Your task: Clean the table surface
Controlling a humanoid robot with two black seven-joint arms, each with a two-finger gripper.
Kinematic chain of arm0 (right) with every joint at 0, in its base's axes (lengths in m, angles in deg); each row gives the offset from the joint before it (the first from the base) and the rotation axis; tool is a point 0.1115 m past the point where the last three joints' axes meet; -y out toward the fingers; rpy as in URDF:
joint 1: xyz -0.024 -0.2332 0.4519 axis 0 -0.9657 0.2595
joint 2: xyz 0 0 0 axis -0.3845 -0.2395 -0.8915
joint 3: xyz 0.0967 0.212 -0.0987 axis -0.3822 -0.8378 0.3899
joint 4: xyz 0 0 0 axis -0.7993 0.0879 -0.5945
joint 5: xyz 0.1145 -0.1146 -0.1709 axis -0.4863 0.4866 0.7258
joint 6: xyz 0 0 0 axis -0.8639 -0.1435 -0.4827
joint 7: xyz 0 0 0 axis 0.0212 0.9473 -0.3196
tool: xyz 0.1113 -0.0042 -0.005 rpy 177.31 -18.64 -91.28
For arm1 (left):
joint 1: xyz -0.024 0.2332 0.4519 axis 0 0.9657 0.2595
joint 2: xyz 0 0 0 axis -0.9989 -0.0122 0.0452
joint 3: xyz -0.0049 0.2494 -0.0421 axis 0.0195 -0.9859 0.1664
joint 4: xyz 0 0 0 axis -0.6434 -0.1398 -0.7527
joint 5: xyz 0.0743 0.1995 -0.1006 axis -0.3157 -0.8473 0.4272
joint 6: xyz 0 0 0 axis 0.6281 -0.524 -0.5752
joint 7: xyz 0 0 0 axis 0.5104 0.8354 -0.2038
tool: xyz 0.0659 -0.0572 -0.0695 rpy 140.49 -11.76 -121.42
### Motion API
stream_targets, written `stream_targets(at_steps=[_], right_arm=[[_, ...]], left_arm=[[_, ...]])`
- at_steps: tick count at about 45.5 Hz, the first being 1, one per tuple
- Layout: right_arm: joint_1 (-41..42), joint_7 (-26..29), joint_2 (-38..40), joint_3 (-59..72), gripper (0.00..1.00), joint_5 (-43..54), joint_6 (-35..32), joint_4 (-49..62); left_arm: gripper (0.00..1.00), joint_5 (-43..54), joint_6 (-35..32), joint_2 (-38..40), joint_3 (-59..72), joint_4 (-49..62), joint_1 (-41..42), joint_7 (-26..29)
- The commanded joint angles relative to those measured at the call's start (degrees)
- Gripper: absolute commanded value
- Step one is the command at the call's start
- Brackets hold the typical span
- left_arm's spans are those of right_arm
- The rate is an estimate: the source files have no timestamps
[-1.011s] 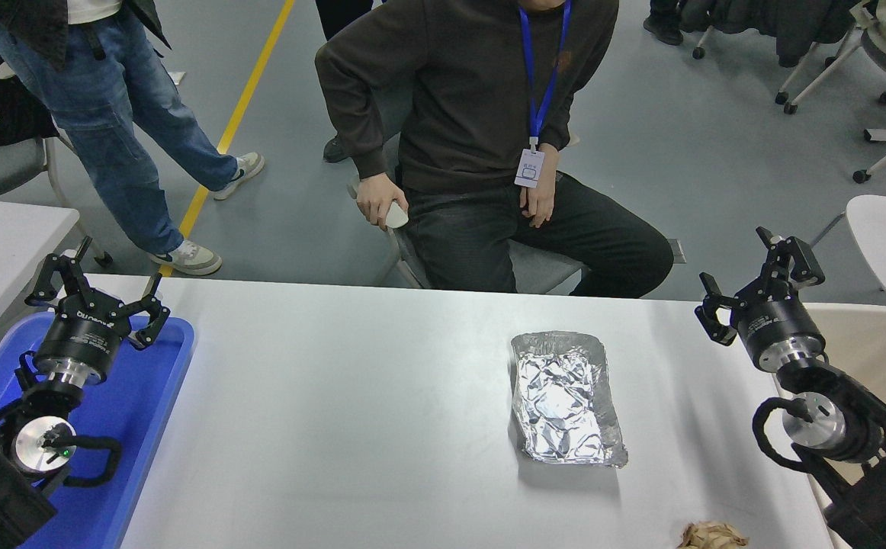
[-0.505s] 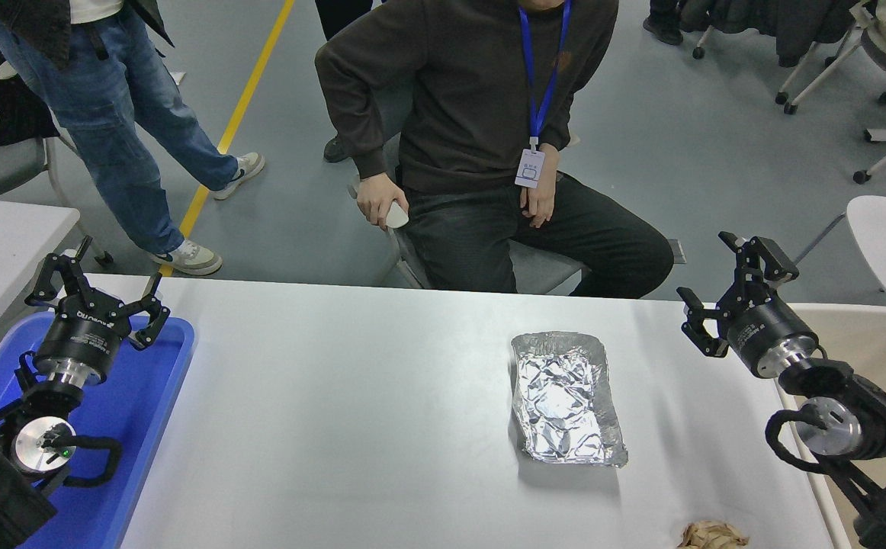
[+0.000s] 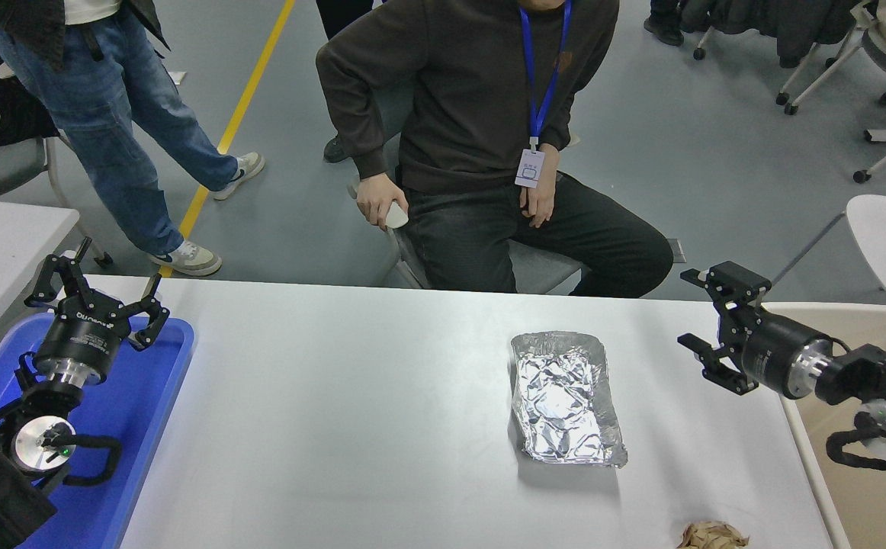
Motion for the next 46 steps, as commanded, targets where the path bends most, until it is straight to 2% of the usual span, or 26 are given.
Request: stream_targets(at_steps=[1, 6, 13, 25, 46], right_arm=[[2.85, 3.89, 1.62, 5.62, 0.99, 1.7, -1.42, -2.51], [6.01, 7.93, 1.62, 7.64, 0.99, 1.7, -1.42, -2.42], [10.05, 9.43, 2.23, 11.06, 0.99, 3.45, -3.08, -3.47], [15.24, 9.52, 2.14, 16.52, 0.99, 25.33, -6.69, -4.88], [15.24, 8.91, -2.34, 19.33, 0.99, 49.85, -7.22, -6.28]], left_arm=[[1.0, -0.07, 0.0, 0.0, 0.0, 0.0, 0.0, 0.0], [1.0, 0.01, 0.0, 0.0, 0.0, 0.0, 0.0, 0.0], [1.0, 0.01, 0.0, 0.0, 0.0, 0.0, 0.0, 0.0], [1.0, 0.01, 0.0, 0.0, 0.0, 0.0, 0.0, 0.0], [1.0, 0.01, 0.0, 0.0, 0.0, 0.0, 0.0, 0.0]])
